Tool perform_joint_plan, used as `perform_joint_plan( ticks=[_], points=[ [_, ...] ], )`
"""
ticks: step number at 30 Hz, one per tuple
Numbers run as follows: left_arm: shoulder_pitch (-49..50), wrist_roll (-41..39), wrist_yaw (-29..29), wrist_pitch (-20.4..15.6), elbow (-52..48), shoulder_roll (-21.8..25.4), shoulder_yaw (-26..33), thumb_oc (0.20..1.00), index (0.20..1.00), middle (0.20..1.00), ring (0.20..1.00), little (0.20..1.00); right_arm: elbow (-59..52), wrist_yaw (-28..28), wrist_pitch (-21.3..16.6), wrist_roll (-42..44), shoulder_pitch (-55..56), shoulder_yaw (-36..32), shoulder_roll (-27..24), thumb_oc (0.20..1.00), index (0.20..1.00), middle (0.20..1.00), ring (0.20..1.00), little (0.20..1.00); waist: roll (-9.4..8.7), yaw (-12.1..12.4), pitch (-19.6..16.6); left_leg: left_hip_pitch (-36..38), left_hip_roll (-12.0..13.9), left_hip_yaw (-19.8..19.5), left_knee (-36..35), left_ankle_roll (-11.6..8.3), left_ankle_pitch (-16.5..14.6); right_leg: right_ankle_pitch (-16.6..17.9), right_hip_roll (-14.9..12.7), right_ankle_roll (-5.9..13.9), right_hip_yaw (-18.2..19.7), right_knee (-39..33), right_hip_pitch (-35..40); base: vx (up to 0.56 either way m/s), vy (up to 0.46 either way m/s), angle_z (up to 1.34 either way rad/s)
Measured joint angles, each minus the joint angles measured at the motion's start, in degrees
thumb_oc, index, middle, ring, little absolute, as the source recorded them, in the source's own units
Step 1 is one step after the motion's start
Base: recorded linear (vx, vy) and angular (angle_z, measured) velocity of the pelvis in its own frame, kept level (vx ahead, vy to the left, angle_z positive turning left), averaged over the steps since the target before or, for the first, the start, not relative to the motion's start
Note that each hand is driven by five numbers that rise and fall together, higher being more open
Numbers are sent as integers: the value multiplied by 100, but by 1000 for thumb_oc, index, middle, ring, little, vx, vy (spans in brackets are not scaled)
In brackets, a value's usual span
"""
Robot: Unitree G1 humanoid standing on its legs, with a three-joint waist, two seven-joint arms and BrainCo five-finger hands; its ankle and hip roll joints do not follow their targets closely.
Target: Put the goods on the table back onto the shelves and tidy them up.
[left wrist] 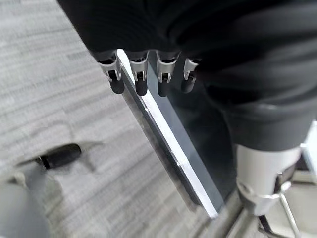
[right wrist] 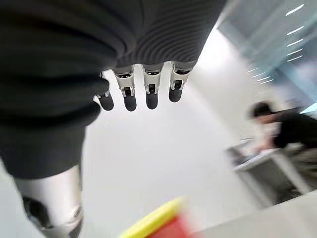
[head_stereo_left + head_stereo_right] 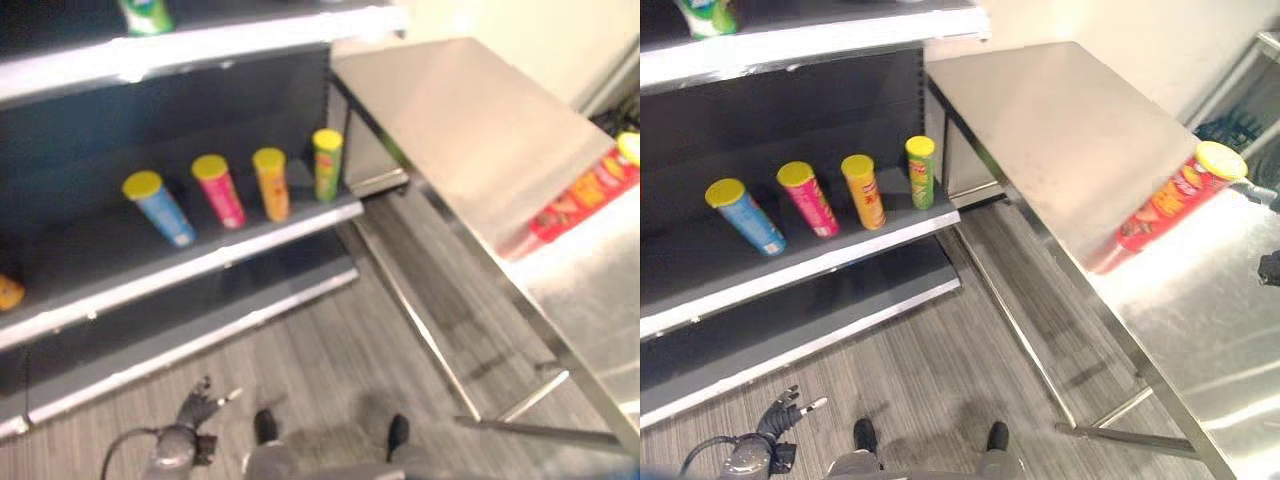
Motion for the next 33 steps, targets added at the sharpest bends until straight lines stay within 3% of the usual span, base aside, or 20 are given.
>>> perform_joint_plan(
  ticks=[4,8,9,10,11,13,15,19,23,33],
  points=[
    [-51,0,1,0,-11,43,-1,1000,1000,1000,1000,1000,6,7,-5,246,245,-73,0,1000,1000,1000,1000,1000,28,-100,-70,-73,186,-131,6,-43,19,-107,188,-31,-55,0,4,74,-264,10],
    [-18,-8,-38,8,-18,106,-73,1000,1000,1000,1000,1000,219,136,-134,930,12,120,27,1000,1000,1000,1000,1000,-65,24,-76,-212,395,-561,355,-24,-12,-219,423,-253,-20,10,-7,37,-127,0],
    [-43,-13,-49,8,-21,86,-137,1000,1000,1000,1000,1000,327,152,-115,1026,-115,204,18,1000,1000,1000,1000,1000,-82,106,-70,-268,326,-990,477,-22,-117,-192,409,-335,28,-24,10,27,-18,-18],
    [-91,-21,-64,8,-37,50,-294,1000,1000,1000,1000,1000,387,190,-109,1094,-145,195,-33,1000,1000,1000,1000,1000,-87,117,-69,-376,131,-1673,583,-138,-276,-170,348,-345,45,-35,-7,47,26,3],
    [-110,-33,-110,7,-94,-36,-412,1000,1000,1000,1000,1000,481,224,-117,1120,-222,202,-130,1000,1000,1000,1000,1000,80,142,-57,-440,-9,-1968,564,-247,-449,-72,291,-209,-9,-24,-10,96,63,19],
    [-144,-57,-112,5,-103,-8,-450,1000,1000,1000,1000,1000,813,265,-100,1154,-617,552,-60,1000,1000,1000,1000,1000,12,222,-57,-468,-356,-2301,550,-155,-634,-64,68,-169,212,-33,-160,94,100,-17],
    [-159,-57,-149,19,-100,37,-446,1000,1000,1000,1000,1000,993,324,-99,1267,-930,842,142,1000,1000,1000,1000,1000,-36,286,-34,-406,-551,-2238,419,4,-522,55,-125,-39,296,-7,-191,97,131,-20],
    [-179,-59,-156,9,-72,156,-442,1000,1000,1000,1000,1000,1200,484,-64,1309,-1181,1180,151,1000,1000,1000,1000,1000,-43,364,-32,-268,-663,-2149,268,66,-456,79,-252,-30,331,-10,-161,66,101,-4],
    [-60,-58,-161,-1,-65,156,-446,1000,1000,1000,1000,1000,1411,616,16,1335,-1519,1561,130,1000,1000,1000,1000,1000,-70,371,-19,-139,-632,-2012,195,46,-448,89,-227,-26,454,-5,-160,56,71,-15],
    [-39,-57,-157,-2,-62,155,-439,1000,1000,1000,1000,1000,1653,634,71,1217,-1619,1560,103,1000,1000,1000,1000,1000,-139,382,28,-92,-542,-1993,101,21,-430,74,-152,-35,463,-7,-174,27,9,-2]
  ],
)
